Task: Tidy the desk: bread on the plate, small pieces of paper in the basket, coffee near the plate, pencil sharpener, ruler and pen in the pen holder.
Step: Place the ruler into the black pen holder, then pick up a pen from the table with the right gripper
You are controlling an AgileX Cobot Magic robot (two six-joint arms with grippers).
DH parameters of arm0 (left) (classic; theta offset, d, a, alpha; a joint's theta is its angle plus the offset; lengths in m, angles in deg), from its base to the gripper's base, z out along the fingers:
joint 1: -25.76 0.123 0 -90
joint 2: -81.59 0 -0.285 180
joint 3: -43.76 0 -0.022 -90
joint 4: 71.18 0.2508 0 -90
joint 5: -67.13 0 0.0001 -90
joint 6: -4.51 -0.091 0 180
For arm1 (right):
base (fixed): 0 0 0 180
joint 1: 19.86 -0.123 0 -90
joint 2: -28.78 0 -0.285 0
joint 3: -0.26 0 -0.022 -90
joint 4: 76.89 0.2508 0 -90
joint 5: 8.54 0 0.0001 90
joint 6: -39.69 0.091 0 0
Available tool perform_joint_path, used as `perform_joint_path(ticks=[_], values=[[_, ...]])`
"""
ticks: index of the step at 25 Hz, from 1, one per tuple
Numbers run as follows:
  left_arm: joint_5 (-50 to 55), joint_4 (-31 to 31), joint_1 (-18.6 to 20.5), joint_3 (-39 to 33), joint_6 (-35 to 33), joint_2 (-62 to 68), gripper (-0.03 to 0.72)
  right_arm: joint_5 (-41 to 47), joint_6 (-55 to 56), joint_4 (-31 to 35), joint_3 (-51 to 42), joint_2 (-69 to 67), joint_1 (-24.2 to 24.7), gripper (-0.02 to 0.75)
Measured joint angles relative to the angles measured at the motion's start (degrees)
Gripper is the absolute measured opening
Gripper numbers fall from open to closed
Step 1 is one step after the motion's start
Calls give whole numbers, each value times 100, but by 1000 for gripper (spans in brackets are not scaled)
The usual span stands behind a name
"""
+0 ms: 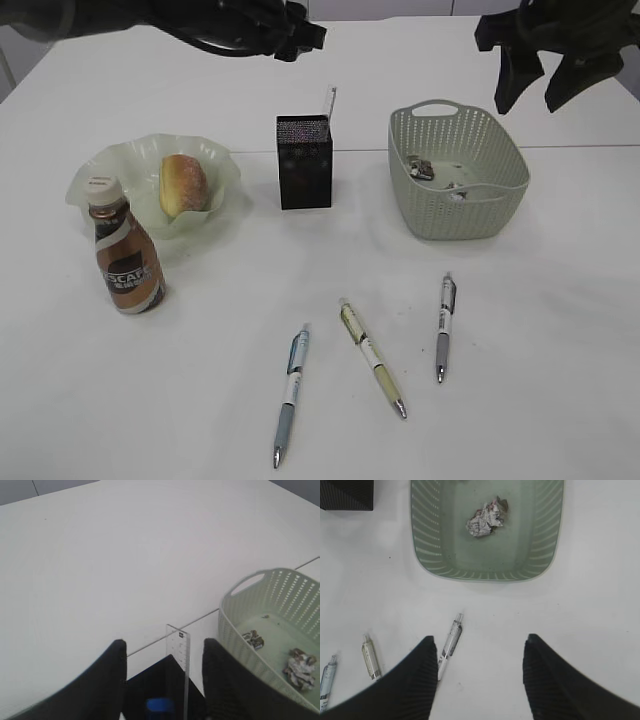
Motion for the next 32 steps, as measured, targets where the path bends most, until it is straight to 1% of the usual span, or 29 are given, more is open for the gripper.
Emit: perform_joint_path(ticks=[11, 16, 22, 26, 28, 32], values=[[2070, 69, 0, 0, 36, -1001, 361, 0, 170, 361, 0, 0, 0, 404], [3043, 103, 0, 0, 332, -1469, 360, 0, 377, 409, 0, 99, 0, 404], [4180, 288, 171, 0, 915, -2088, 353, 0, 555, 409, -9, 437, 0, 404], [5017, 775, 240, 0, 1300, -2522, 351, 0, 612, 422, -373, 711, 0, 404], [5432, 1158, 264, 0, 1464, -2737, 350, 0, 646, 422, -675, 856, 0, 404], [5750, 1715, 264, 0, 1744, -3106, 350, 0, 746, 434, -1367, 1102, 0, 404]])
